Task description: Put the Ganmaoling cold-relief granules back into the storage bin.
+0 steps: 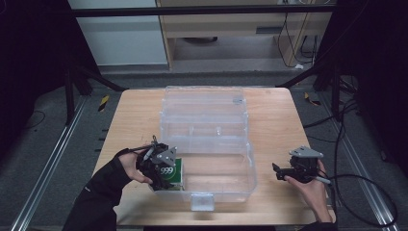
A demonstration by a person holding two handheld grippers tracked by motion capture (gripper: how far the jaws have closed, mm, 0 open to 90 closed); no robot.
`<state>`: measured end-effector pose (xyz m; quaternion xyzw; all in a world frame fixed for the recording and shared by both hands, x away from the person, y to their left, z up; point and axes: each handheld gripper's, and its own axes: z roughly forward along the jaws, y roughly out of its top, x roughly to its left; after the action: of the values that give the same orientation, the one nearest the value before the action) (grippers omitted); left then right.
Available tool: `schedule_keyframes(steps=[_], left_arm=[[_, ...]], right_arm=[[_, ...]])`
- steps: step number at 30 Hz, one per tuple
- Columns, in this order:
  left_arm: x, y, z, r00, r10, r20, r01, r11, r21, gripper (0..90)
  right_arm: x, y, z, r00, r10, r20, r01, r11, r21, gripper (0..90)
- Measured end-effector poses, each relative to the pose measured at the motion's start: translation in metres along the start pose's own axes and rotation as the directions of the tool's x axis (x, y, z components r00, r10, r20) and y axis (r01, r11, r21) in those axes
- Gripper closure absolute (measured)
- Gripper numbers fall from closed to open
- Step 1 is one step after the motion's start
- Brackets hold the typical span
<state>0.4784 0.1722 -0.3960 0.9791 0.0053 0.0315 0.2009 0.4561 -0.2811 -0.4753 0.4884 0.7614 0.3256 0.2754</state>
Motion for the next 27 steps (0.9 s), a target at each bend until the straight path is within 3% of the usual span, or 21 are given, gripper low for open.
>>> schedule_keyframes(steps=[9,19,23,27], left_arm=[[0.001,0.0,0.007,1.0,0.006,0.003,-0.006,0.9996,0.028,14.4],[-0.001,-0.002,0.01,1.0,0.0,-0.009,0.001,0.9997,0.024,13.2],[-0.002,-0.001,0.0,0.9993,-0.031,-0.023,0.03,0.9985,-0.045,11.4],[-0.004,-0.001,-0.011,0.9982,-0.03,-0.053,0.027,0.9982,-0.054,12.5]], right_arm=[[0.0,0.0,0.0,1.0,0.0,-0.001,0.0,1.0,0.003,1.5],[0.0,0.0,0.0,1.0,-0.001,-0.002,0.001,1.0,0.005,1.3],[0.0,0.0,0.0,1.0,-0.004,-0.001,0.004,1.0,0.004,1.2],[0.0,0.0,0.0,1.0,-0.001,-0.003,0.001,1.0,0.006,1.1]])
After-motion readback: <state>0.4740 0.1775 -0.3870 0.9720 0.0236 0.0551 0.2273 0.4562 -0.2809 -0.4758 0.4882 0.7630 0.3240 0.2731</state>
